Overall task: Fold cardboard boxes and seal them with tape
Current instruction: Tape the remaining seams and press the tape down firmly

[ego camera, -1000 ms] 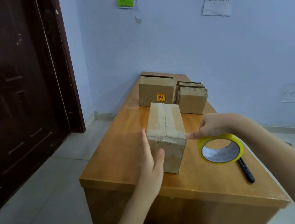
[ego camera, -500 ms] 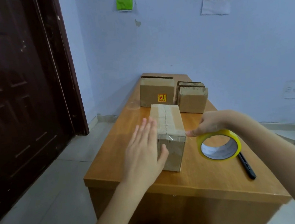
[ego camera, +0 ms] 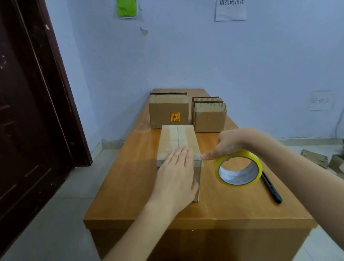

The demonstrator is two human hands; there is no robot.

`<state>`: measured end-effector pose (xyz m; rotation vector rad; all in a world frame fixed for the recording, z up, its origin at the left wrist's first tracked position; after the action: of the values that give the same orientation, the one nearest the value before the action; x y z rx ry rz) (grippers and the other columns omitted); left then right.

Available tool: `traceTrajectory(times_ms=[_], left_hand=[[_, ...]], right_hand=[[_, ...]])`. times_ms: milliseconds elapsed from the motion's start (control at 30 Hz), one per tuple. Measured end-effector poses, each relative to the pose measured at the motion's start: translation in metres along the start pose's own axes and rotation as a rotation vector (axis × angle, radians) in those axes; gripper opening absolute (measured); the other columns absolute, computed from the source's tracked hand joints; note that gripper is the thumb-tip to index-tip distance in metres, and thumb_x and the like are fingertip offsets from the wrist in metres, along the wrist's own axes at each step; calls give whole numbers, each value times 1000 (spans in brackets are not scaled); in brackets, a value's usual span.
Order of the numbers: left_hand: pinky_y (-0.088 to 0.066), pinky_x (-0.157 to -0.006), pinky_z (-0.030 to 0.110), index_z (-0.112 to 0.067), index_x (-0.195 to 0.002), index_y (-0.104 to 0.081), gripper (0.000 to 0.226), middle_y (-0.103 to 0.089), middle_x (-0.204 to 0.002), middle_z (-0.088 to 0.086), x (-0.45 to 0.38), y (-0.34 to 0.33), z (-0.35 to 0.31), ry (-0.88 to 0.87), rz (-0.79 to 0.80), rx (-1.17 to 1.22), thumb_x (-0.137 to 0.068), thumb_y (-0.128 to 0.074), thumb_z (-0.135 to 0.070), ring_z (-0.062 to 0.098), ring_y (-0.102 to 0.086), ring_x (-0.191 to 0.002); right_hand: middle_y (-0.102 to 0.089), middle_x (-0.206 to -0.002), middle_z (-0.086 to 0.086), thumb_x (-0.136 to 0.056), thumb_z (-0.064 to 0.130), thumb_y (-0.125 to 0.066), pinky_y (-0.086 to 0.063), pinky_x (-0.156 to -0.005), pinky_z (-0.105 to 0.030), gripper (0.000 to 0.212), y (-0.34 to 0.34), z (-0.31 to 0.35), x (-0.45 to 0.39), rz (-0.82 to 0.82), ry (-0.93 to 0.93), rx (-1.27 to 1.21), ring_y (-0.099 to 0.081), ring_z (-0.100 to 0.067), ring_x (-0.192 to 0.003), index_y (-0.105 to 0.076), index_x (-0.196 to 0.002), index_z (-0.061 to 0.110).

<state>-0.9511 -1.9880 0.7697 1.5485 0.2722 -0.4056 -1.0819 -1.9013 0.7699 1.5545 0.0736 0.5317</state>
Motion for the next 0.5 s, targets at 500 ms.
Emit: traceTrajectory(times_ms=[500], left_hand=[[-7,-116,26,-15,-152,-2,67,-12,-159,3,-17,1,-28,-144,-11,-8,-99,-42,-20,15,-11,-146]], right_hand=[[-53,-78,3,-82,65,-52,-39,-79,-32,50,0,3,9,5,55,-32,-51,-21,-85,-57,-66,18]])
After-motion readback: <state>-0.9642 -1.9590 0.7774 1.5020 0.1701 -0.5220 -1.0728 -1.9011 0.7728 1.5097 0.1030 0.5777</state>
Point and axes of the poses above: each hand's wrist, its own x-axis away from the middle knuckle, its own y-axis out of the back of the hand, z = x × y, the point moved 10 cm from there along -x, towards the middle knuckle
